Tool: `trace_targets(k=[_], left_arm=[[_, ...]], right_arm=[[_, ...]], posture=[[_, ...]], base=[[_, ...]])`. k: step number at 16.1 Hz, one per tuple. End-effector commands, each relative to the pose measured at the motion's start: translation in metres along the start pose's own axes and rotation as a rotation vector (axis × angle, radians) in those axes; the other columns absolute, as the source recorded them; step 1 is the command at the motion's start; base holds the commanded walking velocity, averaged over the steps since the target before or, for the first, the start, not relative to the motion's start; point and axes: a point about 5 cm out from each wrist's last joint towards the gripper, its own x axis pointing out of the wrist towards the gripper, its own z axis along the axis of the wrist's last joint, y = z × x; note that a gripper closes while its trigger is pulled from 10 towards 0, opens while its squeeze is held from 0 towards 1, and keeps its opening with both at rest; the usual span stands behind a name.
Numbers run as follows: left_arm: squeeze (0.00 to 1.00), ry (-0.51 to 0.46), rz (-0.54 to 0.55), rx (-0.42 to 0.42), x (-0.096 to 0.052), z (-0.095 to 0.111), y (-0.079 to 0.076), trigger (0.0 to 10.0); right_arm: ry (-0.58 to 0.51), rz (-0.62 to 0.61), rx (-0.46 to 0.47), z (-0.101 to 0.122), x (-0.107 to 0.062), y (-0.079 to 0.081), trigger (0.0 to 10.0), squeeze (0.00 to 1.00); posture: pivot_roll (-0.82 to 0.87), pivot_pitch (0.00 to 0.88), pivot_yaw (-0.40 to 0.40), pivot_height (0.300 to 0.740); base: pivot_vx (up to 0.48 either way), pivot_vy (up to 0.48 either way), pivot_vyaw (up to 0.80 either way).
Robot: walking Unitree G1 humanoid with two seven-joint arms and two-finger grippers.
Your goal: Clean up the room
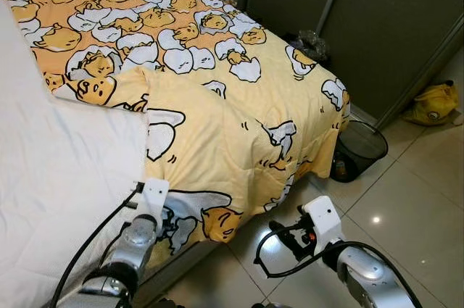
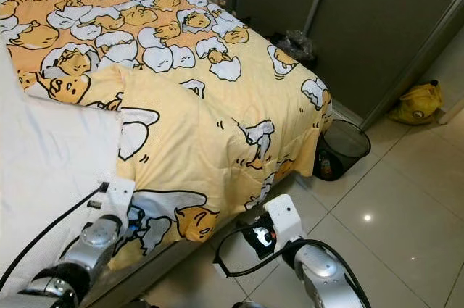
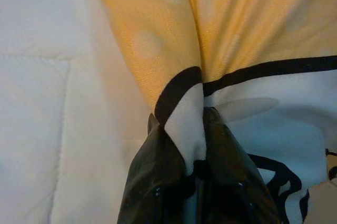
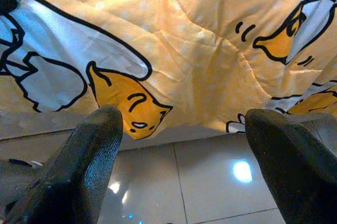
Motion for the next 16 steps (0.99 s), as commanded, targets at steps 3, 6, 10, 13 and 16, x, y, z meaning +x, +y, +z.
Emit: trace_targets(k=[3,6,10,13,16], left_arm=[[0.0,0.01,-0.045,-0.036,-0.003,-0.009,-0.006,10.0],[0.0,-0.043,-0.331,0.246,-0.01,-0.012,-0.022,10.0],[0.0,-0.008,-0.445,0.34,-0.016,-0.027,-0.027,10.0],[0.0,-0.016,-0.435,0.326,-0.017,-0.027,-0.025,10.0],[0.0,-0.017,-0.425,0.306,-0.017,-0.028,-0.022,10.0]], right_arm=[[-0.007,-0.001,-0.016,0.002,0.003,-0.002,10.0,0.0],[-0.003,0.002,-0.017,0.001,0.004,-0.003,10.0,0.0],[0.005,0.007,-0.014,-0.001,0.004,-0.002,10.0,0.0],[0.009,0.015,-0.013,-0.003,0.006,0.0,10.0,0.0],[0.012,0.019,-0.016,-0.003,0.006,0.0,10.0,0.0]], posture=[[-0.07,0.0,-0.075,0.74],[-0.07,0.0,-0.07,0.74],[-0.07,0.0,-0.062,0.74],[-0.07,0.0,-0.063,0.74],[-0.06,0.0,-0.065,0.74]], base=[[0.0,0.0,0.0],[0.0,0.0,0.0],[0.0,0.0,0.0],[0.0,0.0,0.0],[0.0,0.0,0.0]])
